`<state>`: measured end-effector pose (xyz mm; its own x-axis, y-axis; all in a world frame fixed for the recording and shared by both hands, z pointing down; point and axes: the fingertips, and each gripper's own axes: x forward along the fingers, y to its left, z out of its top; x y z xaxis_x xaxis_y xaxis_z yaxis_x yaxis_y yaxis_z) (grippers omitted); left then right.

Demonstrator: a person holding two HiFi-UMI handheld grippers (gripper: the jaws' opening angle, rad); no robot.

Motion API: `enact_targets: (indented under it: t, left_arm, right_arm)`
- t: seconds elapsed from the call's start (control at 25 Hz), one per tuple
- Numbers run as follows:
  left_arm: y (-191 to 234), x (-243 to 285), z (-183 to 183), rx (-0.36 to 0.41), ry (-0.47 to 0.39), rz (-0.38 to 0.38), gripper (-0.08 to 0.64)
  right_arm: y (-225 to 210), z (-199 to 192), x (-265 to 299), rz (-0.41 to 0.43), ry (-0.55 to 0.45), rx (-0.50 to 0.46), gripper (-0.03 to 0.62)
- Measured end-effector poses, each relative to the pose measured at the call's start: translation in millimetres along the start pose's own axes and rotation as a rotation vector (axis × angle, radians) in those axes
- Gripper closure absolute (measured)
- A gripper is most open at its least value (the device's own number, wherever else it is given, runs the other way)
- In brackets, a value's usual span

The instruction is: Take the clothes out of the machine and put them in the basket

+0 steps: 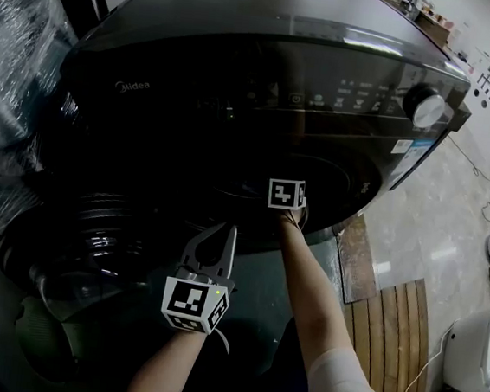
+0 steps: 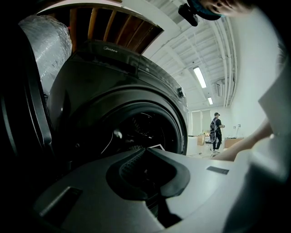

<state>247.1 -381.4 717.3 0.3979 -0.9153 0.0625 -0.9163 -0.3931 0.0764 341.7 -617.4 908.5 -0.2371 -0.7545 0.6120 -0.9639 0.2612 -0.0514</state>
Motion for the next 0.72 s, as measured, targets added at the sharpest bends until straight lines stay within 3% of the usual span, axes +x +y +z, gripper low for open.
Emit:
enact_targets:
  t: [0.2,0.4,0.72]
  left_arm:
    - [-1,-1,1,0.0,0.0,0.0,0.54]
    - [5,-2,3,0.003,-0.006,0.019,0.54]
    - [1,-1,5,0.009,-0.004,0.02,0.54]
  right_arm:
    - [-1,-1,-3,-0.028,-0.024,-0.036,0.5]
    - [-3,1,-12,-0.023,-0.049,0.004,0.534]
    - [-1,2,-19,-0.006,-0.081,-0.002,0.56]
